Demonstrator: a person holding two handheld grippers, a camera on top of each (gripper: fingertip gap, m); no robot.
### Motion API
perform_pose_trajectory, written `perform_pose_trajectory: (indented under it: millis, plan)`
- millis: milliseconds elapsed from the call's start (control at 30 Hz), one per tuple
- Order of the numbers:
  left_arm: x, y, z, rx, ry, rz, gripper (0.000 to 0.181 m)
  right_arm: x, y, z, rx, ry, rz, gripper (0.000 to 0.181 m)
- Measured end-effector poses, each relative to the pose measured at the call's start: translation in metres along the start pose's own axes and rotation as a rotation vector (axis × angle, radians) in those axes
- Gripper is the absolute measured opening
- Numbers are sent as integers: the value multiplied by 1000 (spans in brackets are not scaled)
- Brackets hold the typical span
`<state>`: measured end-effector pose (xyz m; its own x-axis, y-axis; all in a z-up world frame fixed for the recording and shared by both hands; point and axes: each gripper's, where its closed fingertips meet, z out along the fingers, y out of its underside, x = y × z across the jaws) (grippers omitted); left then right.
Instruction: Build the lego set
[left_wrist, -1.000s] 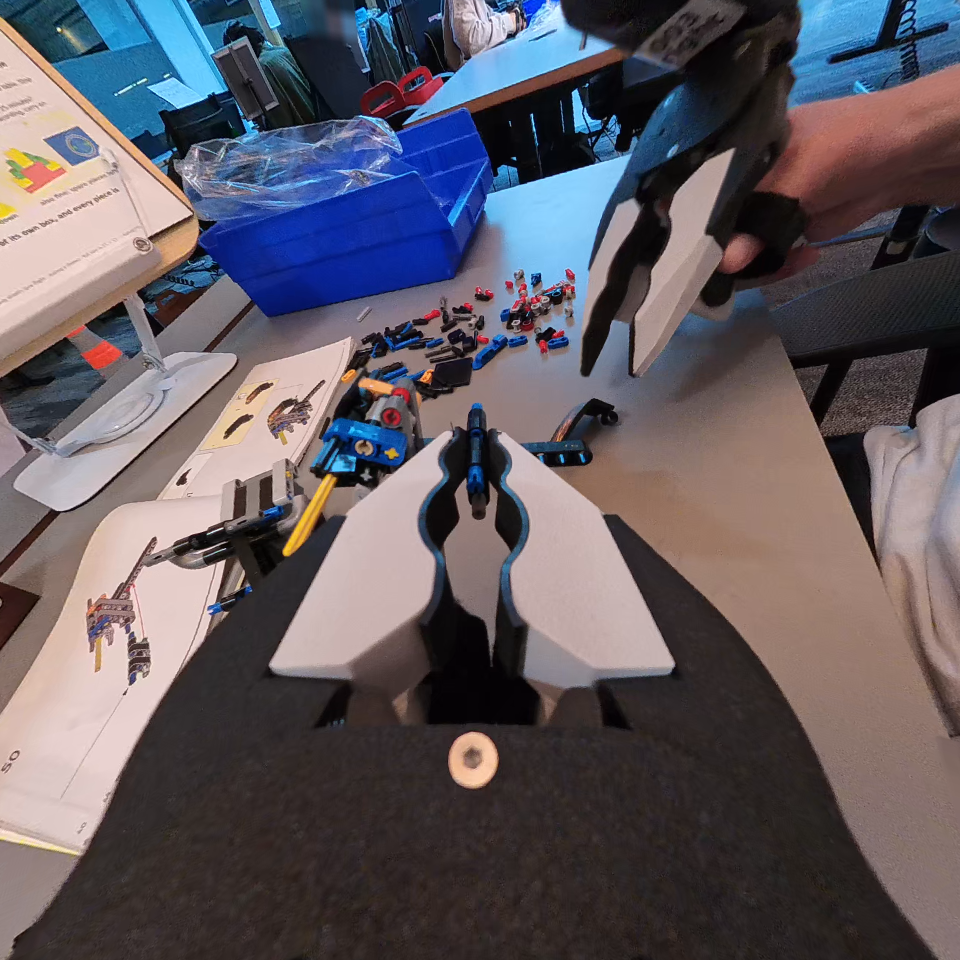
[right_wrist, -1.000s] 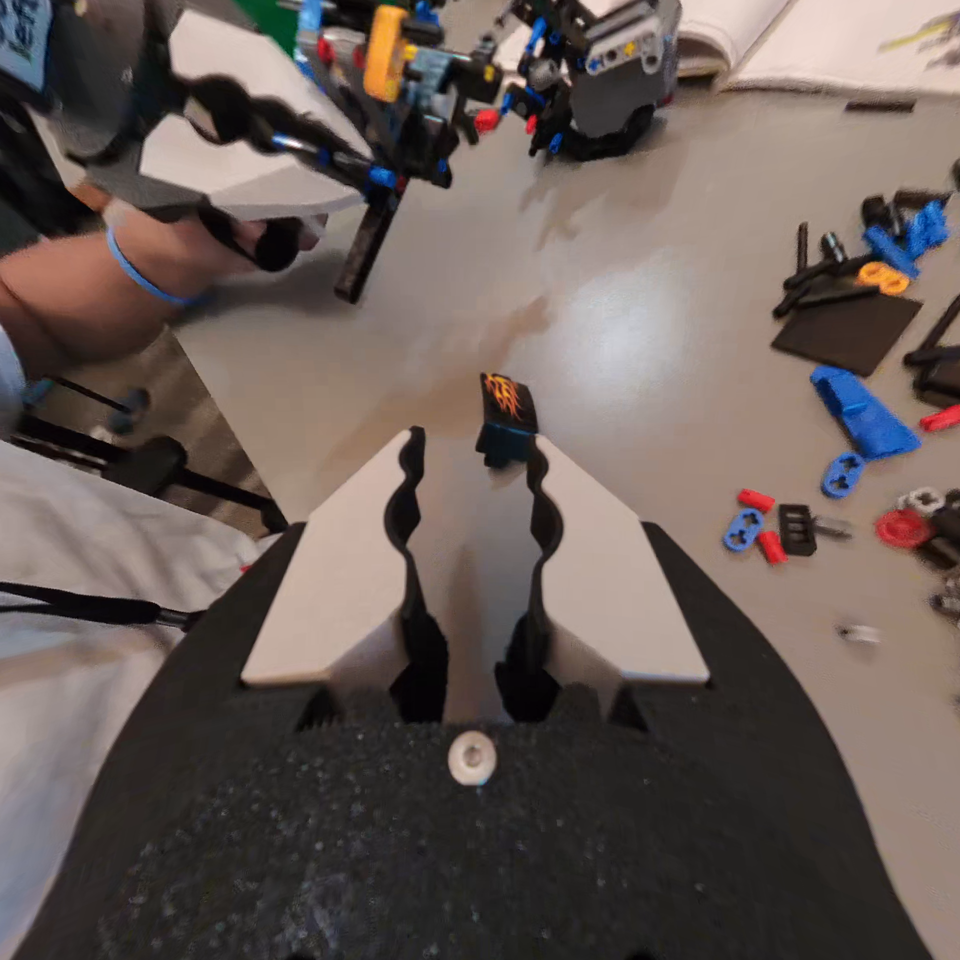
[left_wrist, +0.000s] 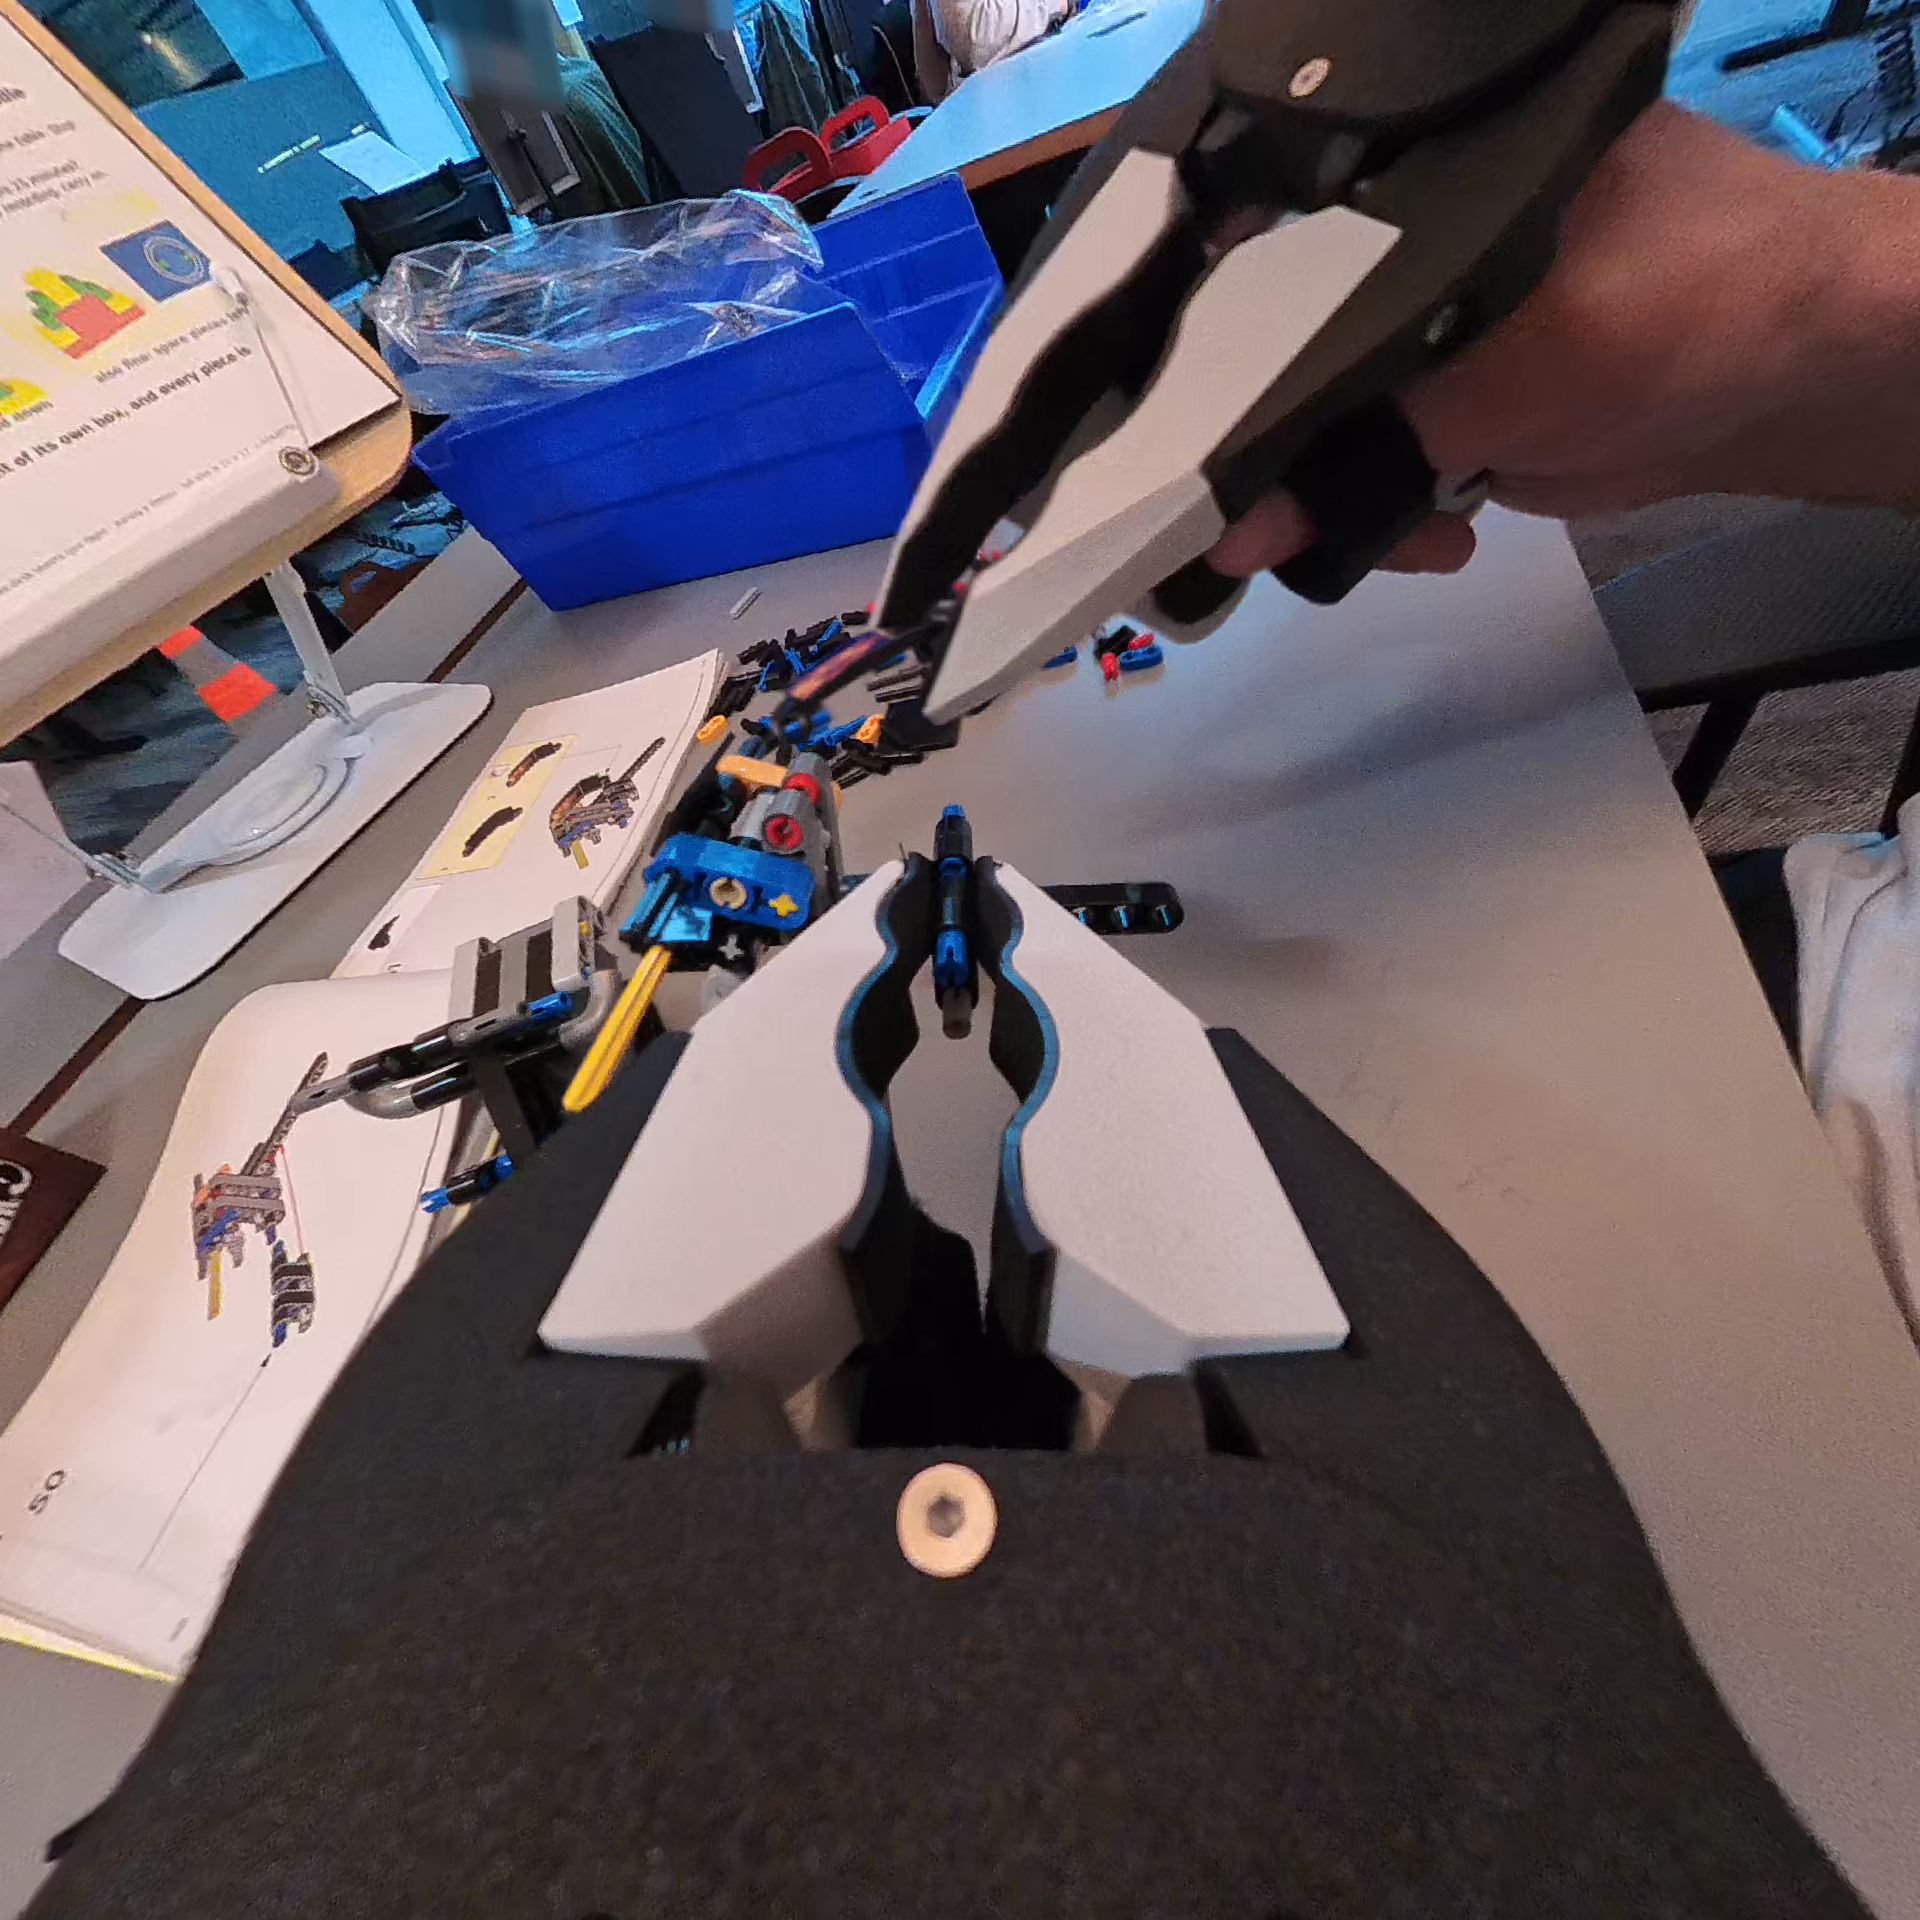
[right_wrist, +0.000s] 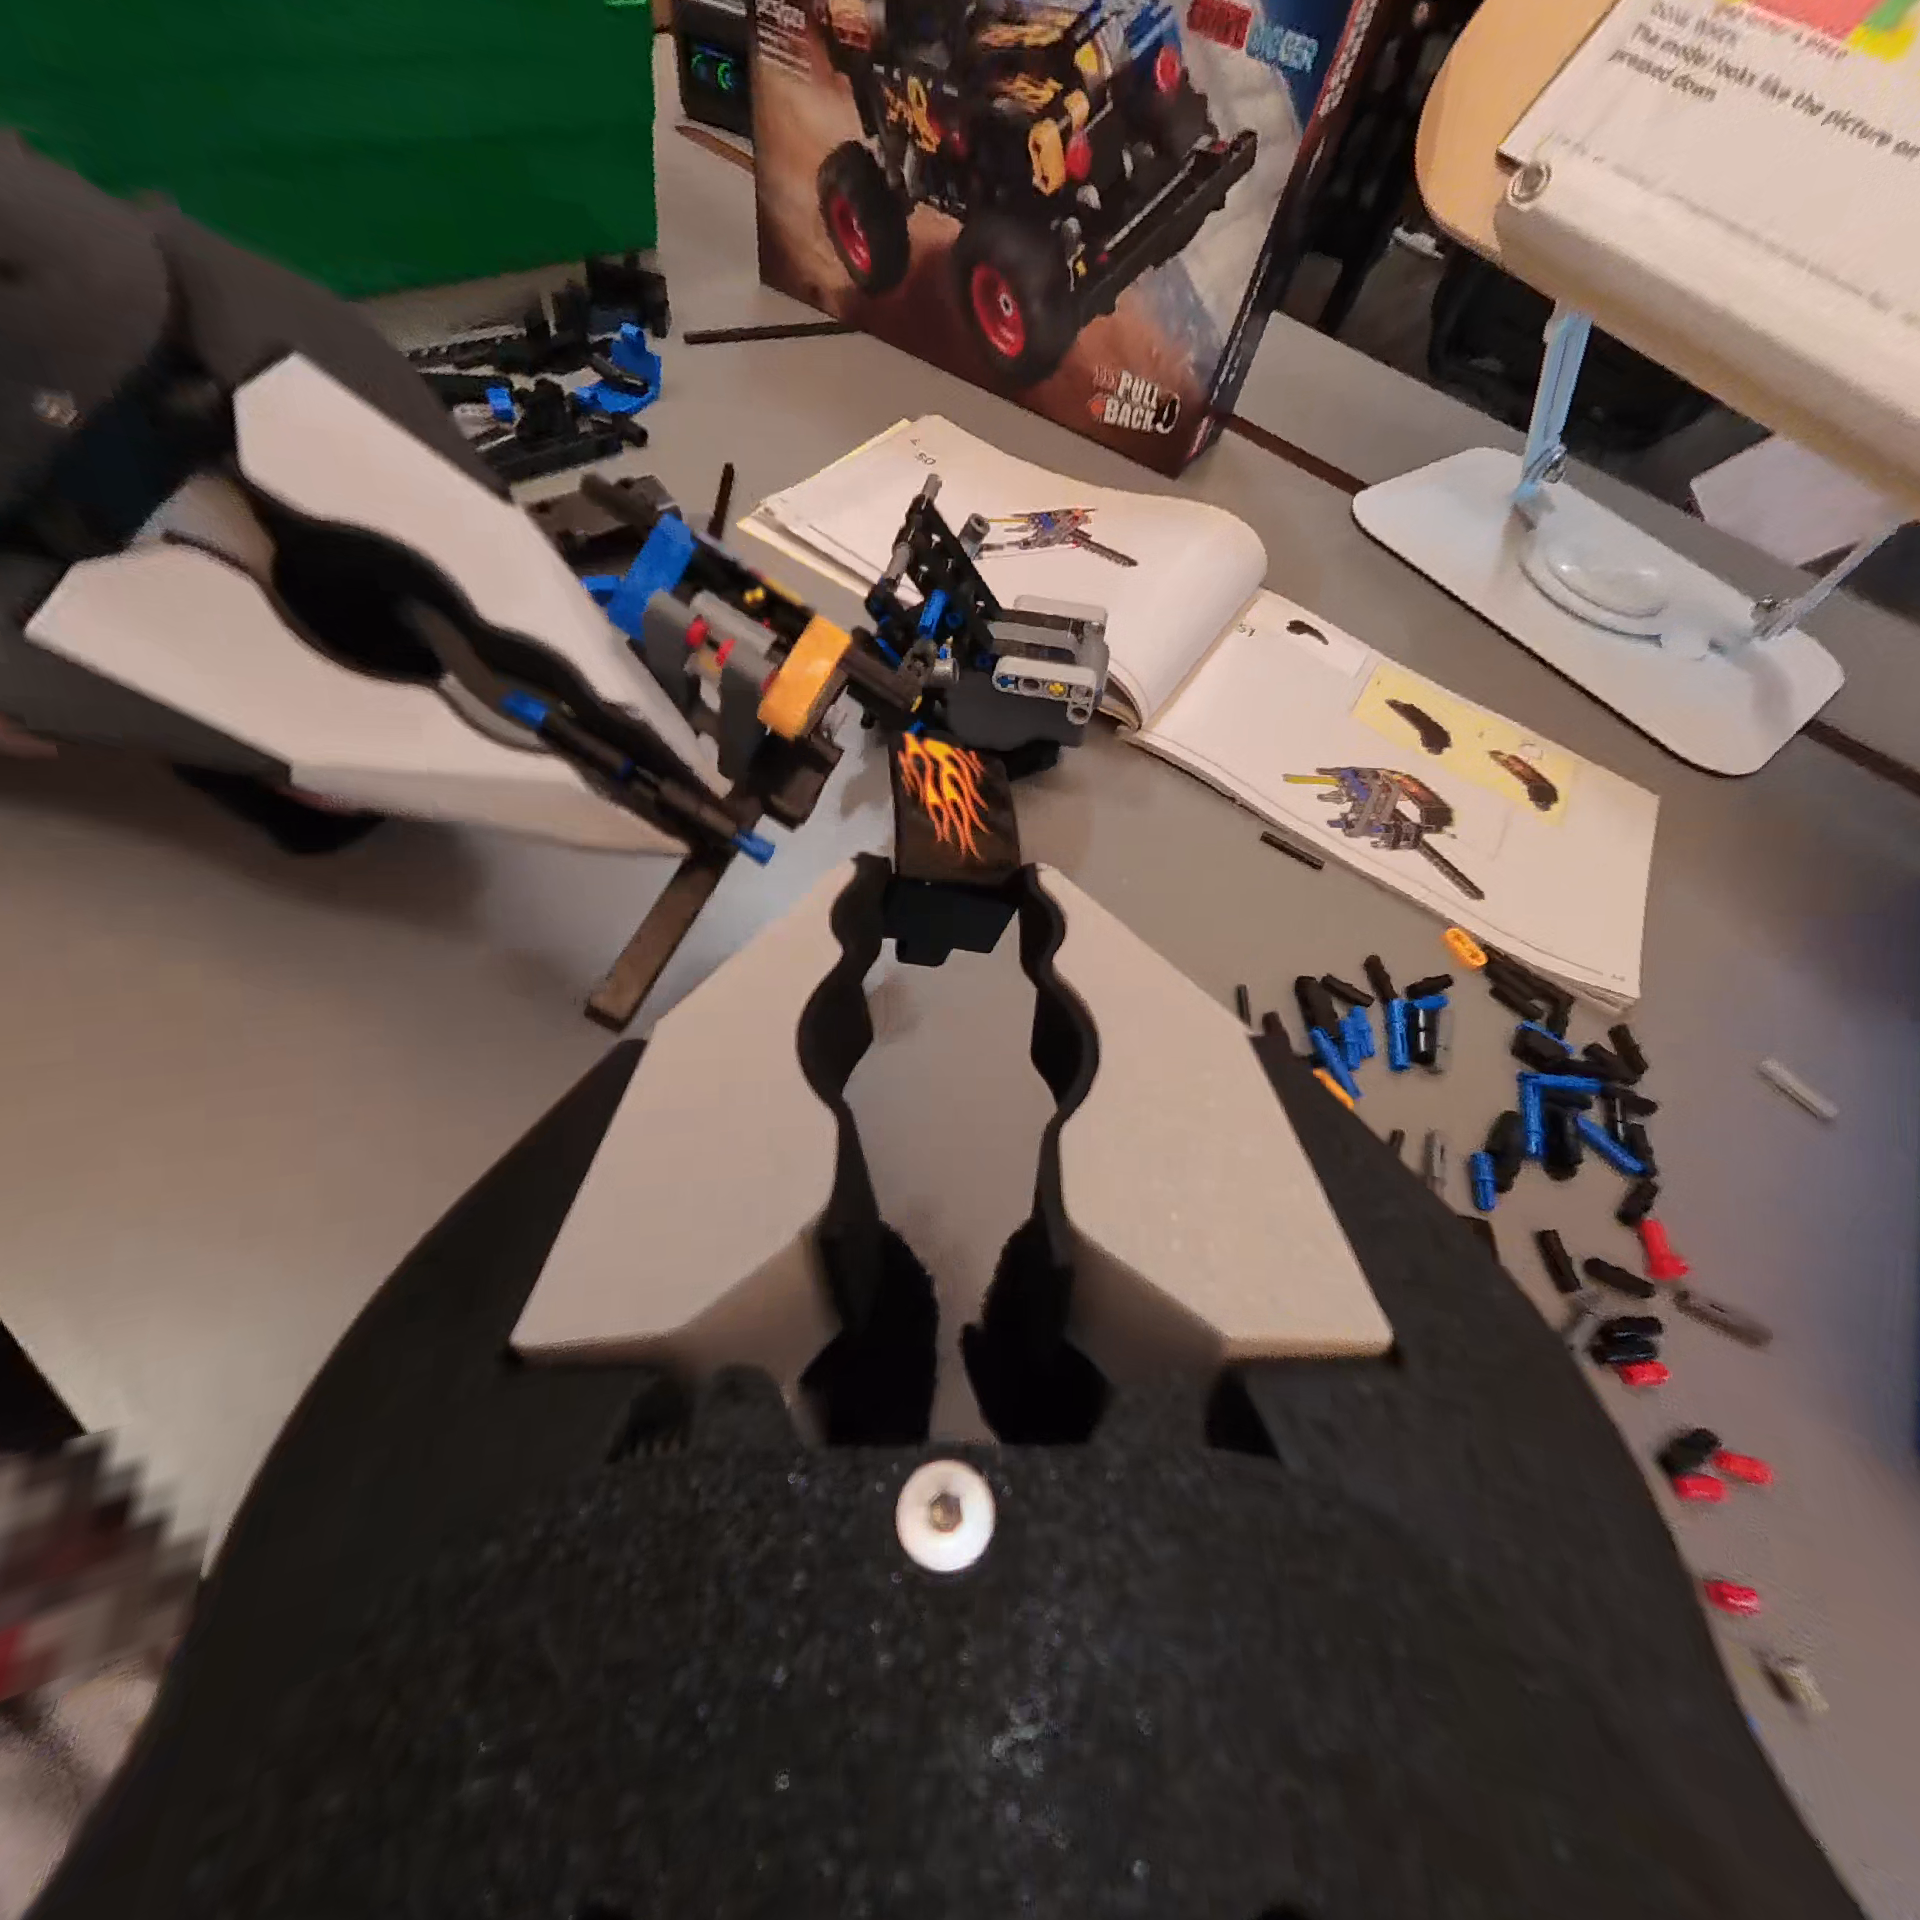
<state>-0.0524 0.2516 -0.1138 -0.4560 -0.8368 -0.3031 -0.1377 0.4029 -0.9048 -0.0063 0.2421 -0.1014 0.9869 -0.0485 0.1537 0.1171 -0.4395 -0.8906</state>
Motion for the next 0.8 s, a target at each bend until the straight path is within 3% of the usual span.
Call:
perform_pose_trajectory:
  millis: [33,800]
  plan:
    - [1,0,0,-5,-3,13,5,1,-3,1,14,13,17,25]
    - [4,3,2,-23,-2,43,5,-6,-2,6,7,1,50,25]
